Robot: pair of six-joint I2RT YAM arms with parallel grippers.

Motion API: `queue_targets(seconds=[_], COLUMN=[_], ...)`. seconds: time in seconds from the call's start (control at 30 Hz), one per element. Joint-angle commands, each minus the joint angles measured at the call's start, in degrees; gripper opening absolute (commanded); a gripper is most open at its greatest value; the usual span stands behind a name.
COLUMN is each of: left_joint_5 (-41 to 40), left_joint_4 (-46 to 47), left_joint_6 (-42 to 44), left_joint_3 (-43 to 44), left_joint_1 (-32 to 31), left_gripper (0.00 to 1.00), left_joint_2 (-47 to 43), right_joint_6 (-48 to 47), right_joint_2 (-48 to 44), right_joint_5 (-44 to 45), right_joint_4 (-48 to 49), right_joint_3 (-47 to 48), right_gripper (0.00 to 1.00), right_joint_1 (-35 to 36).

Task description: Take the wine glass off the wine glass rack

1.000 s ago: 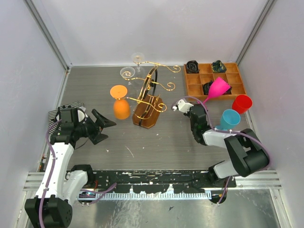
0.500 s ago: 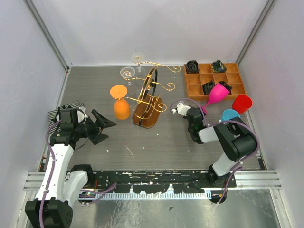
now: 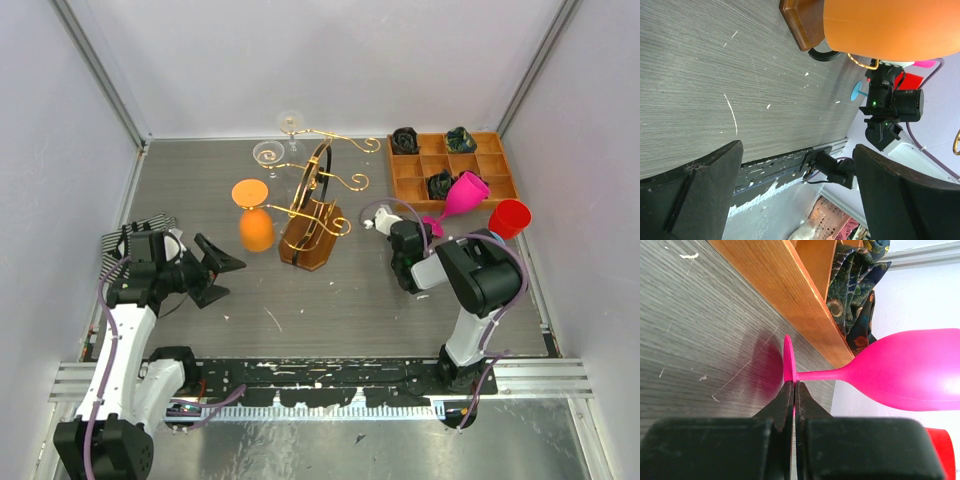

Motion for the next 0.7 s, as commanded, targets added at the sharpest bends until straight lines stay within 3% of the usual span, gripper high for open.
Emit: queue_targets(seconds=[0.0, 0.47, 0.67], left_joint_5=[2.32, 3.1, 3.45], left_joint_4=[0.74, 1.65, 1.42], left_joint_6=[1.02, 1.93, 2.72], left_joint_3=[-0.51, -1.15, -1.22], left_joint_1=[0.7, 1.67, 2.08], left_gripper=[0.98, 0.98, 0.98], left_joint_2=[0.68, 2.05, 2.63], right_joint_6=[2.14, 7.89, 10.23], right_joint_2=[1.35, 3.97, 4.83], right_joint_5=[1.44, 0.27, -0.42], right_joint_4=[1.47, -6.71, -10.65], right_joint_3=[2.05, 2.83, 4.08], right_gripper=[0.01, 0.1, 0.18], right_joint_1=[-0.75, -0.35, -0.3])
